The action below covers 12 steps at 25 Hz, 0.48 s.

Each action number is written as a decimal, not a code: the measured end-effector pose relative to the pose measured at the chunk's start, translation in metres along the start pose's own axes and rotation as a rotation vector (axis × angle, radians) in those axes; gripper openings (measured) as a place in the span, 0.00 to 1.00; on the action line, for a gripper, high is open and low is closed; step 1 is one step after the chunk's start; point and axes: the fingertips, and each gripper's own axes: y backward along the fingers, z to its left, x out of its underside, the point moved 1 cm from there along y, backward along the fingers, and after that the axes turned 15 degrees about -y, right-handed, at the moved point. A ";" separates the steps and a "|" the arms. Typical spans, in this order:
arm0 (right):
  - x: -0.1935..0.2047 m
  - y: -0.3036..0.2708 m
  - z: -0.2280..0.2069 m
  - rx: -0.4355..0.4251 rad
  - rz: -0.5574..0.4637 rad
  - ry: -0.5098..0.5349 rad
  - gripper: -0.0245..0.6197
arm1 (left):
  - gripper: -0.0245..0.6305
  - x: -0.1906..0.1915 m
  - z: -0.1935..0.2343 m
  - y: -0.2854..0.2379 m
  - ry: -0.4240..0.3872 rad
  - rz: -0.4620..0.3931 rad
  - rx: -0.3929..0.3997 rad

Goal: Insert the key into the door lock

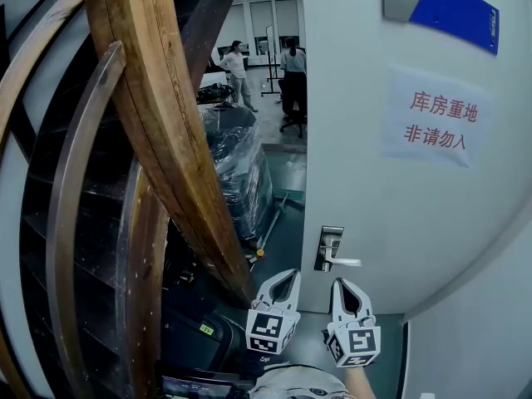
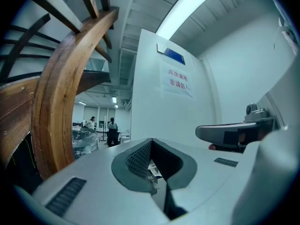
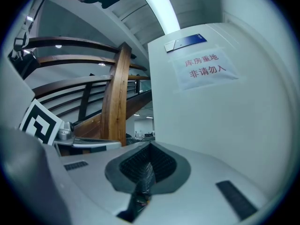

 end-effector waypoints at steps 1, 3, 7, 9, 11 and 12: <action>0.001 0.000 -0.001 0.003 0.001 -0.001 0.05 | 0.04 0.000 0.001 0.000 0.001 0.001 -0.003; 0.002 0.000 -0.002 0.009 0.001 -0.005 0.05 | 0.04 0.001 0.003 0.001 0.003 0.004 -0.007; 0.004 -0.001 -0.003 0.019 0.004 -0.006 0.05 | 0.04 0.005 0.004 0.002 0.002 0.012 -0.007; 0.005 -0.001 -0.002 0.021 0.005 -0.005 0.05 | 0.04 0.005 0.002 0.002 0.004 0.013 -0.003; 0.005 -0.001 -0.002 0.021 0.006 -0.005 0.05 | 0.04 0.006 0.002 0.002 0.006 0.011 -0.005; 0.006 -0.001 -0.001 0.021 0.007 -0.005 0.05 | 0.04 0.005 0.003 0.002 0.007 0.009 -0.008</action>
